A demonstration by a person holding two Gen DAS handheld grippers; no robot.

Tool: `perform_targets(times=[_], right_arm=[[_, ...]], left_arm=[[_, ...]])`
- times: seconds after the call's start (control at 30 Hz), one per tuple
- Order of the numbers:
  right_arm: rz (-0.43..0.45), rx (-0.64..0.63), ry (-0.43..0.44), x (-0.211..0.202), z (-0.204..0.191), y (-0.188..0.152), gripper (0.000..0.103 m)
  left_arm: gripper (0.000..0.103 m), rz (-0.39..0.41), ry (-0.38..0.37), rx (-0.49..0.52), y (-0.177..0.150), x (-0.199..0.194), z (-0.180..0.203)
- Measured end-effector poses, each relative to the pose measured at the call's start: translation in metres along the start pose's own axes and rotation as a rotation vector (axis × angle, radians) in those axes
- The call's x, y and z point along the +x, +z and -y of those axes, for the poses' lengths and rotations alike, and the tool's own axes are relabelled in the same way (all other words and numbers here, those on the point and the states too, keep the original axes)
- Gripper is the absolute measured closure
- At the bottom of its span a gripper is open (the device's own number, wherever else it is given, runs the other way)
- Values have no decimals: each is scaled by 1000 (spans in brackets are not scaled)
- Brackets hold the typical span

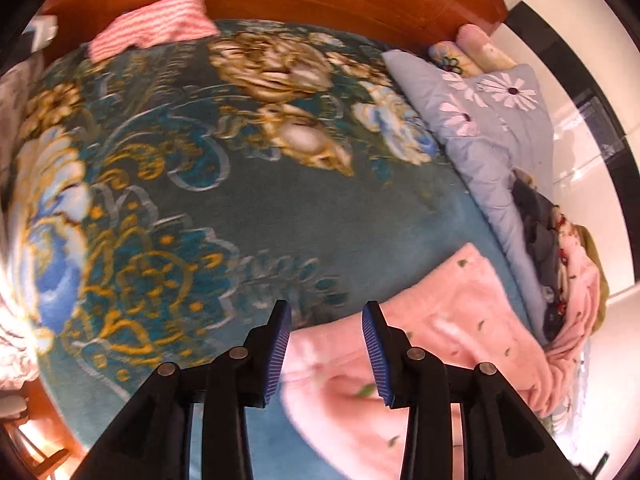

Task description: Fold clothes

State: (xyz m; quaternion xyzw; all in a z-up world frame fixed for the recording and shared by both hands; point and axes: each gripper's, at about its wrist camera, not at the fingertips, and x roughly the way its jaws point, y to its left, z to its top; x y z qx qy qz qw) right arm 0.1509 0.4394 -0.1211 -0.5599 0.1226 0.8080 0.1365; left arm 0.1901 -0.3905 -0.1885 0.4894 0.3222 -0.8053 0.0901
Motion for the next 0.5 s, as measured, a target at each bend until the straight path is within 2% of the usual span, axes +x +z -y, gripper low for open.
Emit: perform_targets(times=[0.1, 0.17, 0.27, 0.37, 0.5], right_arm=[[55, -196, 169, 14, -130, 66, 54], [84, -308, 279, 16, -214, 100, 54], [152, -443, 359, 12, -315, 140, 54], [171, -469, 352, 20, -380, 169, 54], [156, -415, 262, 44, -412, 189, 54]], left_arm=[[62, -15, -67, 75, 22, 26, 40], [62, -46, -80, 148, 31, 50, 71], [62, -103, -83, 213, 35, 84, 108], [62, -134, -86, 216, 36, 106, 126], [62, -144, -88, 187, 35, 116, 129]])
